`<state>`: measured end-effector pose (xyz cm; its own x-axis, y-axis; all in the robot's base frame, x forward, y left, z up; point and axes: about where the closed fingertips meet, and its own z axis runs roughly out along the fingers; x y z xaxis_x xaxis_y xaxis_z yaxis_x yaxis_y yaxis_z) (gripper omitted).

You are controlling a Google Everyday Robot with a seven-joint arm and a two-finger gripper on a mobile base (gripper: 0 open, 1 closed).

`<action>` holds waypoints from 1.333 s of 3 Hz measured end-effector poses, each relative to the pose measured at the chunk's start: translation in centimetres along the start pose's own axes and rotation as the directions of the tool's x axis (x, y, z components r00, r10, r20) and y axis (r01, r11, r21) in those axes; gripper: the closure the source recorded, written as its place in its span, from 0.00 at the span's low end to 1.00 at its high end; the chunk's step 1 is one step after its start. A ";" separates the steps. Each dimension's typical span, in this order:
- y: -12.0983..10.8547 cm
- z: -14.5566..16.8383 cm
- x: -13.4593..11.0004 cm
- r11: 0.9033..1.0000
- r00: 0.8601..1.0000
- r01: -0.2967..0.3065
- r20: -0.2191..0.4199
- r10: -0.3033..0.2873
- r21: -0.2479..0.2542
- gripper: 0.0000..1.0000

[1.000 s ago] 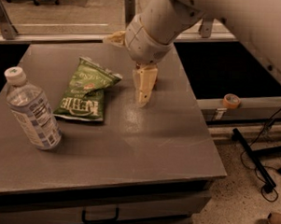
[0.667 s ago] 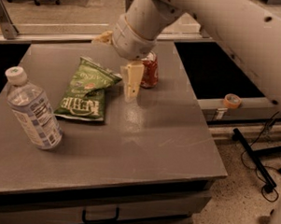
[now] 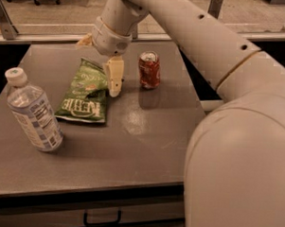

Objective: Pick green jalapeno chip bag

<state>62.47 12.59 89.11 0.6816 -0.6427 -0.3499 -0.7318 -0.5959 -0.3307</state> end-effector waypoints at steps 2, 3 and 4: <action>-1.5 5.3 -0.3 0.990 0.998 0.058 -0.018 -0.061 -0.128 0.41; -1.8 5.8 -0.8 0.984 0.995 0.093 -0.021 -0.097 -0.150 0.64; -2.2 2.6 -1.5 0.988 0.993 0.120 -0.010 -0.122 -0.101 0.87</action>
Offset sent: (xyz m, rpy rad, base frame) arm 0.0054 0.0471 -0.0567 -0.1724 0.0642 0.1452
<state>63.11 16.12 88.04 0.7654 -0.5703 -0.2981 -0.6413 -0.7142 -0.2804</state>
